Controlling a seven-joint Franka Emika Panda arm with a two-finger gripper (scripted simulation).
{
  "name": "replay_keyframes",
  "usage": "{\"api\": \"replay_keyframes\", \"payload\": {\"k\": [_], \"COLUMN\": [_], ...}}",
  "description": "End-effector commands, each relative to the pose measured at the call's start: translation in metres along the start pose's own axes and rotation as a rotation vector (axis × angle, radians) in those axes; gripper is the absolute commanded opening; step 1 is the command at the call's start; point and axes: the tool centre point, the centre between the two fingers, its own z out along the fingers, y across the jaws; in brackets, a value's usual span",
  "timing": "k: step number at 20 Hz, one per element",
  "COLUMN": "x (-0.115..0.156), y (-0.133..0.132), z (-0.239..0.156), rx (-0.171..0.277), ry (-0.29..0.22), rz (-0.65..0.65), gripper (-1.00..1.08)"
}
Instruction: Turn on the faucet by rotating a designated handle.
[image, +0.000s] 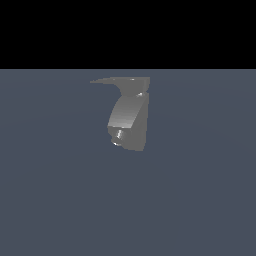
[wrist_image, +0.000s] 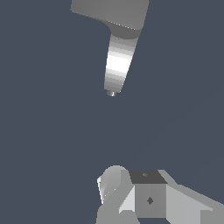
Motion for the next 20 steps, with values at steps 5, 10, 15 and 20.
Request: {"api": "replay_keyframes", "payload": {"k": [5,10,15,20], "x": [0.002,0.012,0.029,0.054], "y": [0.000,-0.002,-0.005,-0.009], "z": [0.000,-0.001,-0.001,0.001], "rx": [0.002,0.009,0.020,0.035], "ry": [0.000,0.001,0.001,0.001], "rz": [0.009,0.047,0.115,0.214], "gripper": [-1.00,-1.00,-1.00,-1.00]}}
